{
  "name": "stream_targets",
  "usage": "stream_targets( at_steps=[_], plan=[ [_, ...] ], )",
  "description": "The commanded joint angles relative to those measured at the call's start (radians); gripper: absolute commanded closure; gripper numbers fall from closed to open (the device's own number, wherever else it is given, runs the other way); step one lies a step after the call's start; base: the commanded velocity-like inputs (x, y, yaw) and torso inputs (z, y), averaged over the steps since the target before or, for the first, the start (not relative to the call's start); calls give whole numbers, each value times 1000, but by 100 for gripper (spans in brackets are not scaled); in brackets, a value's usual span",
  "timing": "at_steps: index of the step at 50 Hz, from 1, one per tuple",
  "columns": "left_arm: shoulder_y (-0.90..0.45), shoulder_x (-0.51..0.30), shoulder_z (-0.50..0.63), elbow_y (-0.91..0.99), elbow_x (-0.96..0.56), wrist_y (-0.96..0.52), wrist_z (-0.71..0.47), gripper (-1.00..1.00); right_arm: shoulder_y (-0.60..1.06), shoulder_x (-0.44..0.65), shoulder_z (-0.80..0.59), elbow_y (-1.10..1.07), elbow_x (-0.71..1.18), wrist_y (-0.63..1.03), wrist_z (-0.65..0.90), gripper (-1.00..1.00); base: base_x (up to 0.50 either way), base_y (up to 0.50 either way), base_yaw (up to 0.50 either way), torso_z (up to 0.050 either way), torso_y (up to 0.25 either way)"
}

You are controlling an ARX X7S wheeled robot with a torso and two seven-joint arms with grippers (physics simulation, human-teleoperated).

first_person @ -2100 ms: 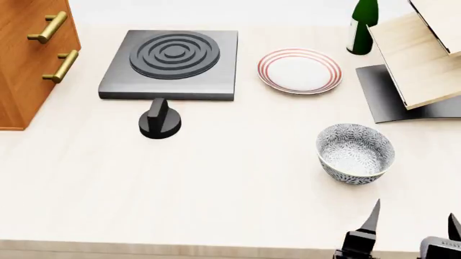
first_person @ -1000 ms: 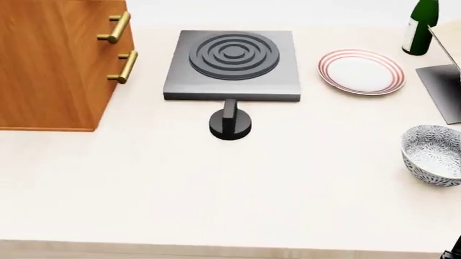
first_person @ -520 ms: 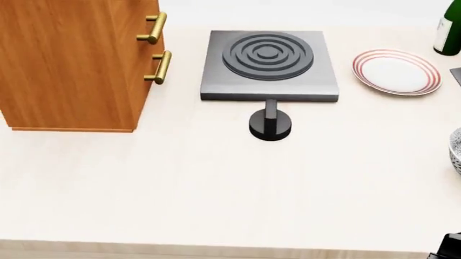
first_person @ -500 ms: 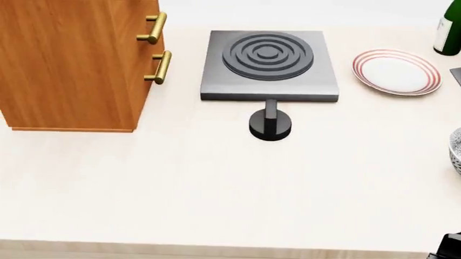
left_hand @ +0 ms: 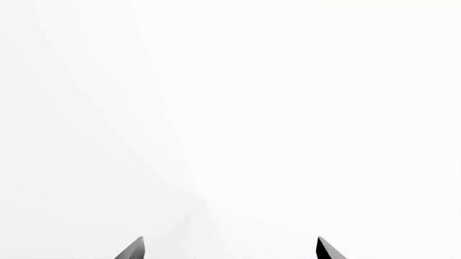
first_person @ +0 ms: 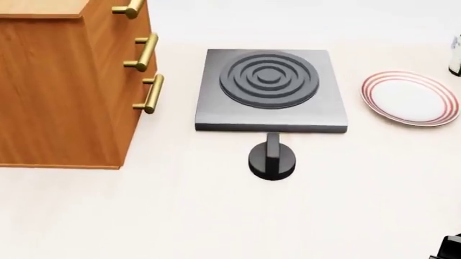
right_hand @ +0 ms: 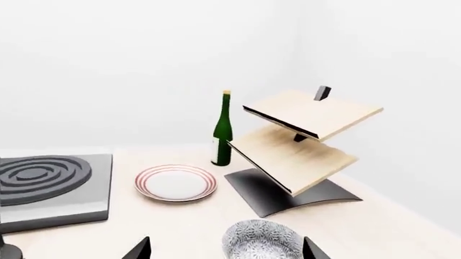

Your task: Put the bowl on the stove.

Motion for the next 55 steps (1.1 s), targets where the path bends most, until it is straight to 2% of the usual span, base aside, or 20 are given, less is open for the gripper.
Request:
stream_targets(
  at_steps=[1,55],
  plan=[
    [0,14,-10,-7,37,-17,6,-100,-14,-10,19,-13,-32,-23,-21,-100,500,0,0,0,0],
    [10,-13,3,-12,35,-1,-22,-100,-22,5,4,-19,-31,-28,-15,-100,500,0,0,0,0]
  ],
)
